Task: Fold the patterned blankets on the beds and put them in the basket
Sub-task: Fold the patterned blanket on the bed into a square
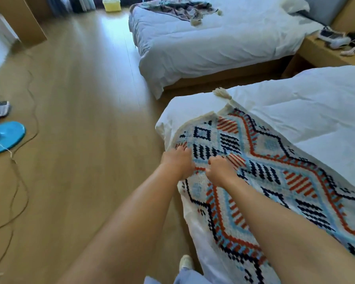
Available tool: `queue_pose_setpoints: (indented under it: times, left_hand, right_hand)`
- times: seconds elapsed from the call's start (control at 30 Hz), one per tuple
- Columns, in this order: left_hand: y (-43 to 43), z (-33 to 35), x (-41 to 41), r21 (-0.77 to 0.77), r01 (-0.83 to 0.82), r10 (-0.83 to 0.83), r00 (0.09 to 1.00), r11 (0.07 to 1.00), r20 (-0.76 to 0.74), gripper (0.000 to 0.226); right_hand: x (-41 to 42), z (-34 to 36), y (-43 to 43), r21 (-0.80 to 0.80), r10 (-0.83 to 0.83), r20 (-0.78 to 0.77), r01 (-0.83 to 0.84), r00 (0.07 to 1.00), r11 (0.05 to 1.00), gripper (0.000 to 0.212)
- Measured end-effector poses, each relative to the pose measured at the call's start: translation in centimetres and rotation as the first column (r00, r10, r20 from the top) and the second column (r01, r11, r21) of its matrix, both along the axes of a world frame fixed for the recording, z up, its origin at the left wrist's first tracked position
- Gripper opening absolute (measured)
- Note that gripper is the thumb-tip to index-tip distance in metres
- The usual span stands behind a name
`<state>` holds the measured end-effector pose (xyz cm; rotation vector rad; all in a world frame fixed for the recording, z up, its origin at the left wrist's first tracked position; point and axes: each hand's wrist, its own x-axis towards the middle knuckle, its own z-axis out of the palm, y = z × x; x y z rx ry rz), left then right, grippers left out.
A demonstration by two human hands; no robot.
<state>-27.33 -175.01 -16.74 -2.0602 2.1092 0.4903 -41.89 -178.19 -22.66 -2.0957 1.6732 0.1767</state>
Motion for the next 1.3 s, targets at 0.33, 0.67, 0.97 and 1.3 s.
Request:
queue_pose_setpoints:
  times: [0.33,0.67,0.97,1.3]
  left_hand:
    - [-21.8,-0.5,10.4,-0.069,0.293,-0.286,0.953,0.954,0.098,0.043]
    - [-41.2,-1.6,11.2,-0.050,0.678,-0.662,0.729,0.733,0.174,0.039]
    - [-55.9,-3.7,6.7,0.038,0.860,-0.856,0.500,0.509,0.132,0.046]
    - [-67.0,-8.5,-0.6,0.115,0.993,-0.993,-0.043,-0.030,0.114,0.043]
  right_hand:
    - [8.8,0.0,-17.7,-0.049,-0.252,0.092,0.257,0.963,0.965,0.007]
    - [10.4,-1.0,-30.5,0.004,-0.640,0.080,0.642,0.764,0.767,0.026]
    - [8.1,-3.8,-41.1,0.136,-0.840,0.084,0.829,0.536,0.543,0.045]
    - [10.0,-6.1,-45.5,0.142,-0.998,0.047,0.989,-0.045,-0.038,0.047]
